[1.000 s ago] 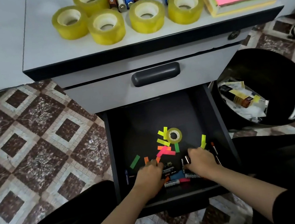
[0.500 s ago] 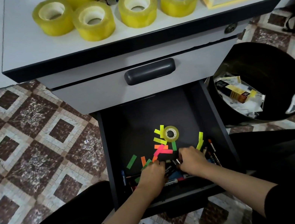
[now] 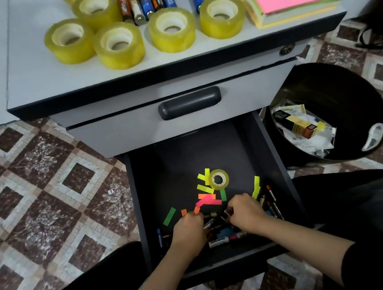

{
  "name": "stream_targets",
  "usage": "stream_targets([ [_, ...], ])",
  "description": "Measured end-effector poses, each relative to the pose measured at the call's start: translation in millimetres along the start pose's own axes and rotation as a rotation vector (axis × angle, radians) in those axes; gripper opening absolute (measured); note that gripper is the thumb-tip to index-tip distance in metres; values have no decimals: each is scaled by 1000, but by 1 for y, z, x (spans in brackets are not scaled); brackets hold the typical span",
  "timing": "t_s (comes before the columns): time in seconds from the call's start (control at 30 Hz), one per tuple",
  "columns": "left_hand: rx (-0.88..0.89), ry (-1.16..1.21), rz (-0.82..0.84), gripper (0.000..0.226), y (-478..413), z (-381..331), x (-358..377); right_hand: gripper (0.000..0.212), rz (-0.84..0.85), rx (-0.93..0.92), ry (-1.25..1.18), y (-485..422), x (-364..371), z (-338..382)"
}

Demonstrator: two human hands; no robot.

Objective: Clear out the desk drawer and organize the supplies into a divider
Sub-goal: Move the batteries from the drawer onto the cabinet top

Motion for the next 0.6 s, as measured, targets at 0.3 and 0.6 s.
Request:
stream_targets([
  [0.3, -245, 456, -95, 12, 9, 0, -52, 16, 3, 118, -419, 1, -46, 12],
  [0.6, -386, 1065, -139, 17, 38, -15, -105, 12, 125, 150, -887, 34, -113, 31],
])
Point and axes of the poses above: each hand's wrist, its own y-axis away from the middle knuckle, its own x-axis out of the palm, z = x × y, the point moved 1 cm from there along -y, towards the middle knuckle, and after that the axes turned 14 degrees about -z, right-handed, at the moved point
